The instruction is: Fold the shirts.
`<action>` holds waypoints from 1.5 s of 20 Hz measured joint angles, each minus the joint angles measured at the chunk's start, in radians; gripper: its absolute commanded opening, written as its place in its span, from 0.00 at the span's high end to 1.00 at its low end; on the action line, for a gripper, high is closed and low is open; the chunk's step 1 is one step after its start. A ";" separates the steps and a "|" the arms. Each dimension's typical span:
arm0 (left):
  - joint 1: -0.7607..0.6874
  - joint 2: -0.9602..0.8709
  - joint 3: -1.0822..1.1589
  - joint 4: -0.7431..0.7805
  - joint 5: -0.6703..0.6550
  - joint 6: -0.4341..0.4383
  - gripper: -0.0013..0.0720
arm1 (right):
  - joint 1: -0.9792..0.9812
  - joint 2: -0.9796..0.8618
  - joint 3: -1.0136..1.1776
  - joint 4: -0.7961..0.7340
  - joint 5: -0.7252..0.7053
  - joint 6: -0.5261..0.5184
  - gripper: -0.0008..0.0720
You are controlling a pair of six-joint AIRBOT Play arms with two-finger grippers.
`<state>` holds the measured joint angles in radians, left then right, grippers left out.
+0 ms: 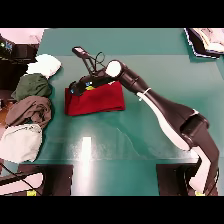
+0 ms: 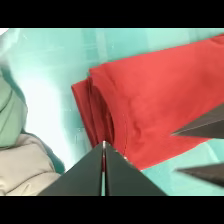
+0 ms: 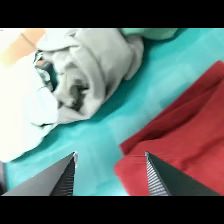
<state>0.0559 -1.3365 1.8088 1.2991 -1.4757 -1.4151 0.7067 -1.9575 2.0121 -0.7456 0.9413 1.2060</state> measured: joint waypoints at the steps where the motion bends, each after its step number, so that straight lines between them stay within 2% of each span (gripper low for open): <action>1: 0.001 0.002 -0.001 0.000 -0.005 0.000 0.95 | -0.011 0.031 -0.040 -0.018 0.002 -0.002 0.38; 4: 0.002 0.004 -0.009 -0.001 -0.012 0.001 0.95 | -0.099 0.142 -0.198 -0.113 0.055 0.013 0.38; 5: 0.002 0.005 -0.012 -0.001 -0.014 0.001 0.95 | -0.139 0.179 -0.255 -0.139 0.072 0.024 0.34; 6: 0.002 0.005 -0.017 -0.003 -0.018 0.001 0.95 | -0.187 0.215 -0.319 -0.161 0.090 0.042 0.14; 7: 0.002 0.005 -0.021 -0.006 -0.019 0.001 0.95 | -0.236 0.246 -0.375 -0.174 0.102 0.053 0.02; 9: 0.002 0.005 -0.030 -0.019 -0.019 0.001 0.95 | -0.346 0.288 -0.477 -0.171 0.123 0.071 0.03; 13: 0.002 0.004 -0.039 -0.045 -0.003 0.002 0.95 | -0.499 0.281 -0.598 -0.065 0.159 0.089 0.04; 20: 0.002 0.004 -0.042 -0.056 0.006 0.002 0.95 | -0.480 0.081 -0.510 0.134 0.200 0.074 0.07; 22: 0.002 0.004 -0.042 -0.057 0.008 0.003 0.95 | -0.446 0.016 -0.444 0.183 0.208 0.071 0.15; 24: 0.002 0.004 -0.042 -0.058 0.008 0.006 0.95 | -0.408 -0.037 -0.387 0.214 0.216 0.071 0.32; 26: 0.002 0.004 -0.042 -0.058 0.008 0.007 0.95 | -0.377 -0.072 -0.349 0.223 0.212 0.068 0.78; 27: 0.002 0.004 -0.042 -0.058 0.007 0.008 0.95 | -0.363 -0.081 -0.336 0.234 0.208 0.061 0.96; 30: 0.002 0.004 -0.042 -0.058 0.005 0.009 0.95 | -0.348 -0.093 -0.317 0.243 0.188 0.023 0.97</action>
<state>0.0582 -1.3327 1.7672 1.2411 -1.4712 -1.4063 0.3592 -2.0502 1.6947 -0.5030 1.1294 1.2285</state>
